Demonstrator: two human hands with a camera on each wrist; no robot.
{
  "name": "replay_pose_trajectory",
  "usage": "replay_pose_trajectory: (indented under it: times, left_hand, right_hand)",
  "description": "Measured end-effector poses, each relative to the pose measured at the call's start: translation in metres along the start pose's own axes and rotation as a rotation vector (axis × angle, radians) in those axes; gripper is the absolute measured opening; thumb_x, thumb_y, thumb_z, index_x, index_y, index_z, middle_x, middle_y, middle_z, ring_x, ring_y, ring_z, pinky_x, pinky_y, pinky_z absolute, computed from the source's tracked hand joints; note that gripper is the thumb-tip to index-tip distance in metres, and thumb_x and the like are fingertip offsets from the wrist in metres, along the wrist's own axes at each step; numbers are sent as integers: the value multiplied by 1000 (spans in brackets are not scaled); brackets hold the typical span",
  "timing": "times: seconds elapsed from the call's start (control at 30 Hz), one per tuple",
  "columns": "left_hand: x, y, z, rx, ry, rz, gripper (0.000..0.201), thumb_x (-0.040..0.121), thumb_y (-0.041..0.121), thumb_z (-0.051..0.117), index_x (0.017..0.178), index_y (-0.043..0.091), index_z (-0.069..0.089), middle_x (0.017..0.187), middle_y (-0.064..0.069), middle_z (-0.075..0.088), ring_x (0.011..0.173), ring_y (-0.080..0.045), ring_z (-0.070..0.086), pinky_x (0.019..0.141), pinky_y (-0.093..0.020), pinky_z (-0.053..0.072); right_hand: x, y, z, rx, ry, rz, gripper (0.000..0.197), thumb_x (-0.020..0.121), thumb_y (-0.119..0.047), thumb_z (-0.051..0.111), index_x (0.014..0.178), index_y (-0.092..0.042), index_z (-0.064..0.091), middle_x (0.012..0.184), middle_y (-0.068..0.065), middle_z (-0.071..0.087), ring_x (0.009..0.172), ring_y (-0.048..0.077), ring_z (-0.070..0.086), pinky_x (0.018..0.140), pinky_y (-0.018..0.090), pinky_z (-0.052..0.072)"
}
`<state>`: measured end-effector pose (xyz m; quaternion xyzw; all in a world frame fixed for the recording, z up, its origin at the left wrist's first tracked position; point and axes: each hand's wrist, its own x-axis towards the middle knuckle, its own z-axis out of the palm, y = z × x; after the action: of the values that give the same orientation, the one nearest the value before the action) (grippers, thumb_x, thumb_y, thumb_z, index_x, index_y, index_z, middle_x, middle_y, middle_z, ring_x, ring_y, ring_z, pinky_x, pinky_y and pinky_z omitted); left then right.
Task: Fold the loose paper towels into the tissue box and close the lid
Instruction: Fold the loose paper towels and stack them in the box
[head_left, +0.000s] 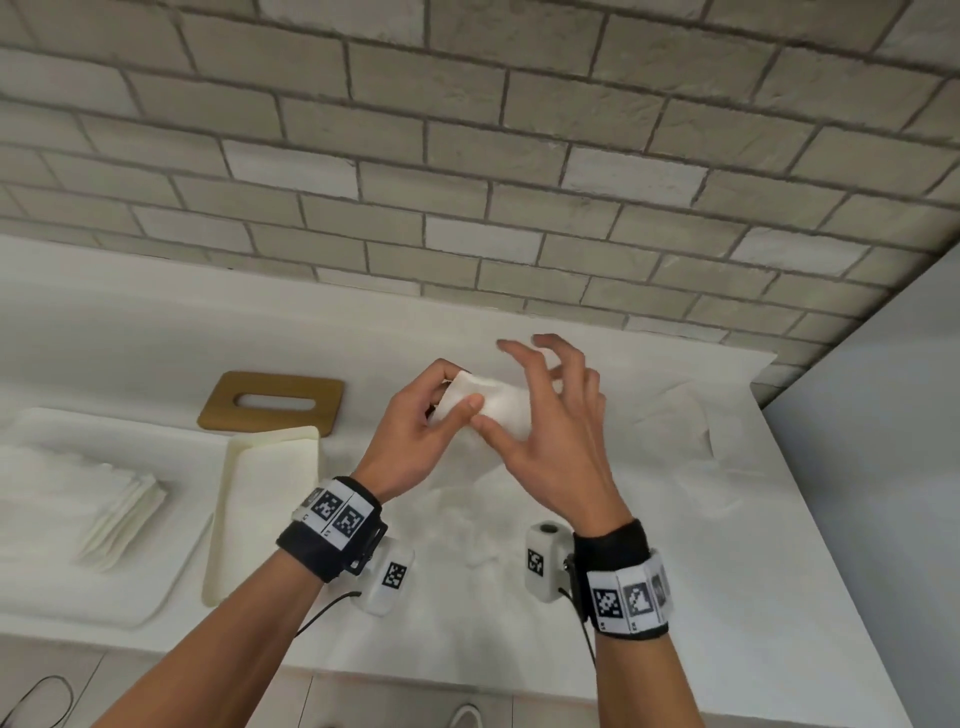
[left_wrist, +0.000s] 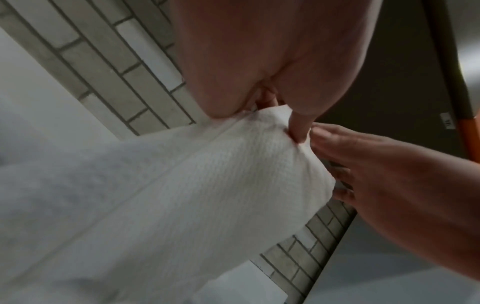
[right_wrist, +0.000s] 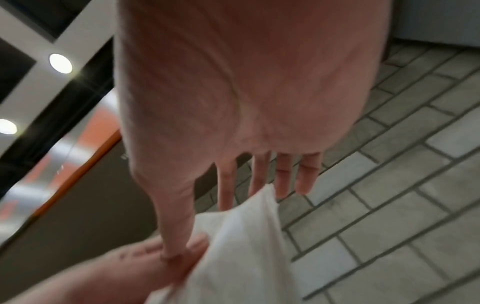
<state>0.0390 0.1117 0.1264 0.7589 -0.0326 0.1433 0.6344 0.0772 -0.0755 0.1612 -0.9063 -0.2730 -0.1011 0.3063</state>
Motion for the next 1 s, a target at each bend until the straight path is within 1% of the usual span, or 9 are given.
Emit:
replay_pose_trajectory:
  times: [0.1, 0.2, 0.33, 0.5, 0.6, 0.73, 0.8, 0.9, 1.0]
  left_hand:
    - [-11, 11, -39, 49, -19, 38, 10, 103, 24, 71, 106, 16, 65, 90, -3, 70, 84, -28, 65, 73, -37, 46]
    - [-25, 20, -87, 67, 6, 33, 13, 101, 29, 74, 104, 18, 68, 89, -4, 67, 83, -34, 60, 73, -39, 46]
    - [-46, 26, -152, 67, 15, -38, 18, 98, 30, 76, 102, 14, 69, 89, -13, 67, 80, -28, 60, 74, -40, 45]
    - [-76, 23, -223, 68, -1, -150, 24, 101, 38, 70, 110, 16, 71, 106, -5, 77, 103, -32, 71, 92, -48, 54]
    - [-94, 10, -257, 131, -45, -210, 19, 99, 34, 73, 105, 16, 73, 97, 2, 76, 91, -17, 70, 86, -36, 52]
    - [-110, -6, -283, 133, -57, -255, 37, 104, 48, 61, 98, 12, 70, 89, -1, 68, 84, -16, 60, 80, -38, 46]
    - [-112, -14, -289, 121, -30, -286, 37, 106, 44, 61, 96, 10, 69, 88, -1, 66, 83, -14, 59, 80, -37, 45]
    - [-111, -23, -290, 83, 11, -330, 17, 103, 28, 71, 96, 13, 75, 95, -1, 77, 90, -14, 70, 85, -34, 52]
    - [-104, -29, -288, 167, 5, -310, 16, 98, 31, 76, 92, 17, 77, 93, 3, 78, 90, -11, 73, 84, -32, 52]
  right_hand:
    - [18, -37, -2, 233, -188, -40, 33, 97, -48, 76, 126, -41, 62, 118, -22, 65, 119, 4, 54, 100, 33, 49]
    - [31, -74, 10, 421, -189, -33, 17, 95, -39, 83, 103, -31, 70, 95, -16, 72, 95, 7, 67, 84, 31, 55]
    - [34, -121, 52, 493, -267, -58, 18, 93, -33, 84, 101, -31, 67, 96, -11, 73, 94, 12, 70, 81, 35, 58]
    - [35, -155, 108, 686, -253, -4, 17, 97, -26, 81, 96, -19, 66, 97, -8, 70, 98, 13, 67, 88, 33, 51]
    - [33, -164, 131, 781, -282, 41, 20, 99, -24, 79, 97, -14, 62, 102, -2, 71, 107, 19, 69, 91, 43, 54]
    - [35, -179, 153, 832, -324, 47, 23, 101, -22, 77, 93, -10, 58, 96, 1, 70, 98, 16, 69, 81, 32, 51]
    - [38, -185, 160, 787, -335, 37, 20, 101, -21, 77, 96, -12, 59, 100, 2, 71, 99, 13, 70, 81, 29, 51]
    - [42, -191, 172, 741, -392, 32, 17, 101, -21, 75, 116, -22, 66, 120, -12, 71, 115, 8, 69, 91, 34, 57]
    - [44, -196, 182, 652, -445, -29, 20, 102, -28, 75, 121, -32, 74, 125, -14, 73, 118, 9, 68, 100, 36, 56]
